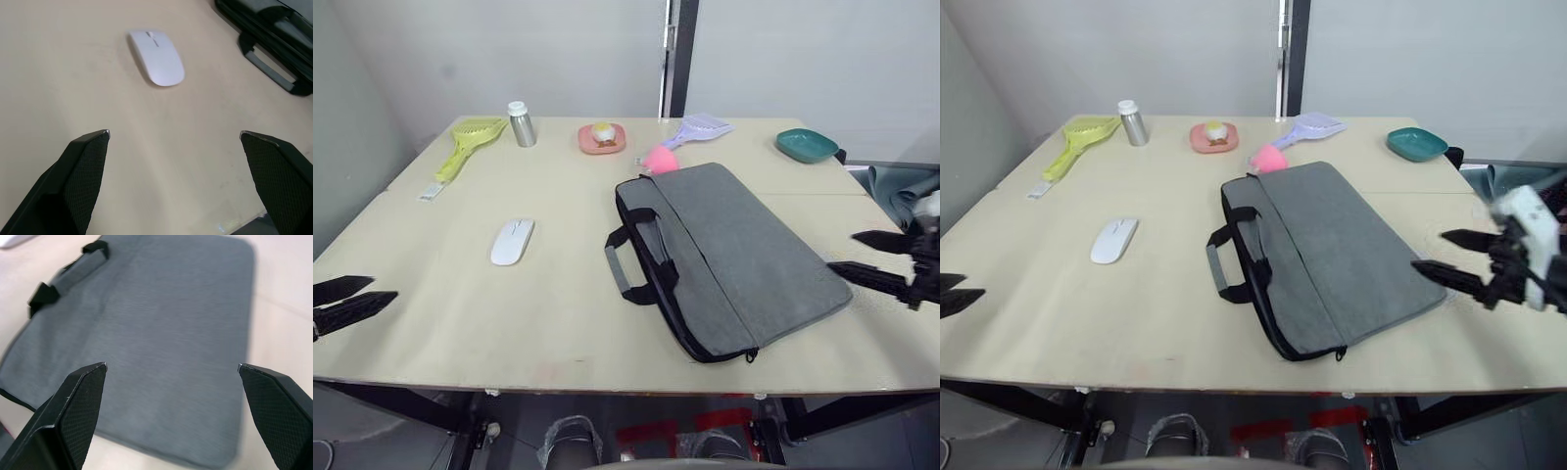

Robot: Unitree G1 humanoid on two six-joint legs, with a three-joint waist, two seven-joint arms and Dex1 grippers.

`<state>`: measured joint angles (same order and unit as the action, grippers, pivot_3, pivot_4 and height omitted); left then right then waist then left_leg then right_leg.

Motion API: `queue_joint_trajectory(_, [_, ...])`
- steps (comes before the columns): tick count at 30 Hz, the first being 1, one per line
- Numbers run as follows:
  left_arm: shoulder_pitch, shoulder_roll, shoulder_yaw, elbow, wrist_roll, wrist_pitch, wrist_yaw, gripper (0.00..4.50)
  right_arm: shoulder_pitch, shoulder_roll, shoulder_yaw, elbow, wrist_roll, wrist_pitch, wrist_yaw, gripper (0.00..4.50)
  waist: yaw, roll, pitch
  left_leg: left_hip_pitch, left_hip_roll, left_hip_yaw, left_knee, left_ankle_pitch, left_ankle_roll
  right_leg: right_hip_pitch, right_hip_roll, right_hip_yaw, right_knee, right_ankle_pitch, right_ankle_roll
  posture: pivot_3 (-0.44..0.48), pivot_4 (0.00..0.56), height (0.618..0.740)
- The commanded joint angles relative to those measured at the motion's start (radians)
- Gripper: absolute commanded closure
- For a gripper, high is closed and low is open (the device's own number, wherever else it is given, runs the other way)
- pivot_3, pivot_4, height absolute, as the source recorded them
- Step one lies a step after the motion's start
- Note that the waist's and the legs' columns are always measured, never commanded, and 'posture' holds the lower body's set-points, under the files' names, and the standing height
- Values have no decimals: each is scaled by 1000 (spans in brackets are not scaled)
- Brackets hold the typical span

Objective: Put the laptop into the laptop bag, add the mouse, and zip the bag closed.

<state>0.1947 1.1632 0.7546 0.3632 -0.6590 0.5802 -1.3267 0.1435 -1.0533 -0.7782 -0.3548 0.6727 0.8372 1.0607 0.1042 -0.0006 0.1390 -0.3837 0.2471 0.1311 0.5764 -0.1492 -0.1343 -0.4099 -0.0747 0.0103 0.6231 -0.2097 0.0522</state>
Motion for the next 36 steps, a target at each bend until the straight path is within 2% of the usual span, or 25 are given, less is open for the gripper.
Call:
queue_joint_trajectory(1, [-52, 27, -4, 26, 25, -33, -13, 0, 38, 17, -86, 12, -31, -77, 29, 9, -1, 0, 0, 0, 0, 0, 0, 0, 0, 0, 0, 0, 0, 0, 0, 0, 150, 740])
queue_joint_trajectory(6, [-207, -15, -134, 24, 61, -43, 40, 0, 61, 50, -102, -39, -7, -107, 30, 9, 0, 1, -1, 1, 0, 1, 1, 0, 0, 0, 0, 1, 2, 0, 0, 0, 150, 740])
queue_joint_trajectory(10, [-147, 18, -76, 319, 135, -316, -120, 0, -82, 72, -46, -179, 217, -29, -48, 9, -30, 1, -2, 1, 1, 6, -1, 1, 1, -5, 2, 8, 5, 0, -1, 0, 150, 740])
queue_joint_trajectory(13, [-192, -7, -105, 369, 147, -417, -130, 0, -188, 65, 65, -309, 355, 2, -151, 9, -33, -1, -3, 4, 1, 9, -3, 1, 1, -7, 3, 12, 5, 0, 0, 0, 150, 740])
queue_joint_trajectory(16, [-379, -80, -249, 325, 200, -358, 3, 0, -279, 58, 151, -384, 479, 16, -248, 9, 3, 0, -3, 6, 0, 9, -2, 1, 1, -5, 2, 12, 6, 0, -1, 0, 150, 740])
queue_joint_trajectory(18, [-486, -138, -329, 304, 236, -313, 75, 0, -345, 55, 214, -411, 552, 16, -313, 9, 36, 2, -2, 13, -1, 12, -2, 0, 2, 3, 0, 11, 9, 0, -1, 0, 150, 740])
queue_joint_trajectory(21, [-600, -221, -403, 330, 284, -315, 155, 0, -441, 49, 313, -423, 600, 12, -385, 9, 44, 0, -3, 15, -1, 14, 4, 1, 2, 6, -3, 13, 13, 0, -1, 0, 150, 740])
queue_joint_trajectory(24, [-633, -243, -423, 335, 296, -314, 180, 0, -473, 40, 348, -419, 624, 8, -421, 9, 33, -6, -5, 14, 0, 14, 6, 1, 2, 5, -2, 13, 14, 0, -1, 0, 150, 740])
queue_joint_trajectory(25, [-671, -276, -439, 315, 293, -288, 212, 0, -477, 43, 370, -405, 603, 4, -420, 9, 28, -7, -6, 14, 0, 14, 6, 1, 2, 5, -2, 13, 14, 0, -1, 0, 150, 740])
queue_joint_trajectory(30, [-744, -362, -502, 262, 314, -225, 298, 0, -462, 48, 415, -379, 538, -18, -394, 9, 25, -8, -6, 13, 0, 13, 5, 1, 2, 4, -1, 13, 14, -1, 0, 0, 150, 740])
queue_joint_trajectory(36, [-779, -451, -568, 249, 382, -251, 423, 0, -470, 58, 434, -372, 522, -36, -395, 9, 15, -8, -6, 10, 0, 13, 5, 1, 2, 3, 0, 12, 13, -1, 0, 0, 150, 740])
